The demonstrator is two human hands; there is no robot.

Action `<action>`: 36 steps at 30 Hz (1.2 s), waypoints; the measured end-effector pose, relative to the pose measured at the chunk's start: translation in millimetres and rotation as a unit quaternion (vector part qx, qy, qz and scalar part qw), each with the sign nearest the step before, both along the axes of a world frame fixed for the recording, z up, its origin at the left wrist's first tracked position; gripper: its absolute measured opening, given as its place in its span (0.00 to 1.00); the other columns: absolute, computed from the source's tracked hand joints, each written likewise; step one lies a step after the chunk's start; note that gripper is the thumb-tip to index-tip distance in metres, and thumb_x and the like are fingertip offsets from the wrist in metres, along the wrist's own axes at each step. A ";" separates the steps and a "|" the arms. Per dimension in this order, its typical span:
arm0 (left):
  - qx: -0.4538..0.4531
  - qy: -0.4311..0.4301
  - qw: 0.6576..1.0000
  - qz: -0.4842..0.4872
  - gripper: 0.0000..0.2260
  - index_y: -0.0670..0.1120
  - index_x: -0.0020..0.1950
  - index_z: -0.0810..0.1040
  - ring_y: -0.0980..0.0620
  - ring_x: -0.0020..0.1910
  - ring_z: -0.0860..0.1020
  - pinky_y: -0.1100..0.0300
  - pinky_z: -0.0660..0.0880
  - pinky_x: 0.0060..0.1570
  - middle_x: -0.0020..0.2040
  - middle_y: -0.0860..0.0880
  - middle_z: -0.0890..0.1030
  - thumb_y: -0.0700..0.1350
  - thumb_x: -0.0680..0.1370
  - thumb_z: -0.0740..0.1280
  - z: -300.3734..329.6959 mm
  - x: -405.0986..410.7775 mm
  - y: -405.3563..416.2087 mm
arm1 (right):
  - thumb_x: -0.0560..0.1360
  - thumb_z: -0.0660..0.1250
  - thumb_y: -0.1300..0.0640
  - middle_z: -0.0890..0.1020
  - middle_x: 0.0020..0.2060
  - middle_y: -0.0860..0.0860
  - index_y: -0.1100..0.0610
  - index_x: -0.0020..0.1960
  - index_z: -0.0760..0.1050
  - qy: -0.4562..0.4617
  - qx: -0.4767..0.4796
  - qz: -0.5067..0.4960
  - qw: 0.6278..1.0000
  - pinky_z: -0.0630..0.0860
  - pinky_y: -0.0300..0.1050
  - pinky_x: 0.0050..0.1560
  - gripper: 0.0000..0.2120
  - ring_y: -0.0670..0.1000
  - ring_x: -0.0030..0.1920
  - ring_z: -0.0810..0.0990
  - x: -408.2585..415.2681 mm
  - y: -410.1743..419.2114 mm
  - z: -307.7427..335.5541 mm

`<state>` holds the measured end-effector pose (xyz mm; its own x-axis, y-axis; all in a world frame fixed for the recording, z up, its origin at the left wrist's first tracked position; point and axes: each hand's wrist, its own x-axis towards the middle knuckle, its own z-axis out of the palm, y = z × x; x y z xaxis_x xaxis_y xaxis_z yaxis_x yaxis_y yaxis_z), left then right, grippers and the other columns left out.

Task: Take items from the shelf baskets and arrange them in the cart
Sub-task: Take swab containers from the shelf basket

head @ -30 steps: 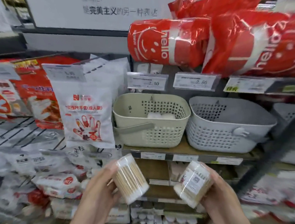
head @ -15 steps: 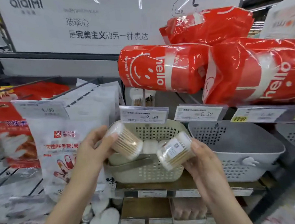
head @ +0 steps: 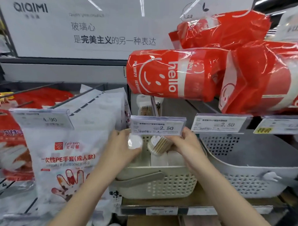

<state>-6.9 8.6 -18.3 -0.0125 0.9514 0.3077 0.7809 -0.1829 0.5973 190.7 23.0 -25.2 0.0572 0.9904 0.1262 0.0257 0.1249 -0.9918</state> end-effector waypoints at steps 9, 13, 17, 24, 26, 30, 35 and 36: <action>-0.124 0.153 0.980 -0.009 0.28 0.50 0.68 0.70 0.47 0.62 0.74 0.55 0.73 0.59 0.64 0.47 0.74 0.51 0.70 0.72 -7.9 0.4 9.2 | 0.68 0.77 0.58 0.84 0.44 0.38 0.45 0.48 0.79 -0.141 0.066 0.081 0.984 0.78 0.37 0.49 0.13 0.38 0.47 0.82 -25.8 34.5 -1.9; -0.174 0.179 0.968 -0.023 0.25 0.51 0.66 0.71 0.46 0.58 0.77 0.56 0.75 0.53 0.60 0.47 0.78 0.49 0.71 0.72 -7.6 1.7 12.7 | 0.69 0.77 0.58 0.83 0.41 0.34 0.47 0.49 0.78 -0.166 0.045 0.125 0.977 0.73 0.25 0.38 0.13 0.33 0.43 0.80 -28.3 43.1 -8.3; -0.212 0.196 0.957 -0.037 0.23 0.49 0.67 0.70 0.45 0.59 0.76 0.58 0.72 0.53 0.61 0.45 0.78 0.49 0.73 0.70 -8.7 3.3 17.8 | 0.69 0.76 0.57 0.80 0.54 0.41 0.50 0.60 0.76 -0.243 0.013 0.175 0.954 0.70 0.26 0.44 0.20 0.39 0.52 0.77 -29.9 56.9 -13.4; -0.228 0.227 0.946 -0.043 0.20 0.47 0.67 0.70 0.45 0.60 0.76 0.56 0.73 0.54 0.62 0.45 0.77 0.48 0.76 0.66 -7.5 6.2 20.3 | 0.70 0.75 0.58 0.75 0.48 0.42 0.51 0.58 0.70 -0.372 0.011 0.223 0.901 0.69 0.27 0.49 0.21 0.42 0.48 0.74 -35.8 76.6 -18.0; -0.237 0.234 0.941 -0.054 0.20 0.47 0.68 0.71 0.45 0.61 0.75 0.56 0.73 0.57 0.63 0.45 0.77 0.48 0.77 0.65 -6.0 7.0 22.3 | 0.69 0.76 0.57 0.74 0.49 0.43 0.53 0.59 0.70 -0.417 -0.001 0.241 0.876 0.70 0.31 0.52 0.23 0.45 0.51 0.75 -36.3 82.7 -21.8; -0.292 0.268 0.914 -0.088 0.18 0.46 0.67 0.72 0.45 0.61 0.75 0.56 0.72 0.59 0.63 0.45 0.77 0.48 0.78 0.64 -5.4 10.1 32.2 | 0.69 0.76 0.56 0.74 0.63 0.54 0.59 0.68 0.69 -0.459 -0.024 0.272 0.845 0.69 0.46 0.67 0.31 0.53 0.64 0.73 -40.9 88.6 -29.2; -0.348 0.318 0.876 -0.105 0.19 0.44 0.69 0.71 0.45 0.63 0.74 0.56 0.70 0.59 0.66 0.44 0.75 0.44 0.79 0.64 -12.6 16.3 43.3 | 0.70 0.75 0.55 0.75 0.64 0.52 0.56 0.69 0.70 -0.491 -0.028 0.291 0.821 0.68 0.49 0.68 0.30 0.52 0.63 0.73 -41.7 90.8 -32.9; -0.355 0.325 0.870 -0.108 0.19 0.44 0.70 0.70 0.45 0.64 0.74 0.56 0.70 0.60 0.66 0.44 0.75 0.43 0.79 0.64 -13.6 17.0 45.0 | 0.70 0.75 0.54 0.75 0.64 0.52 0.56 0.68 0.70 -0.494 -0.023 0.289 0.819 0.68 0.49 0.67 0.29 0.53 0.63 0.73 -41.3 91.5 -34.1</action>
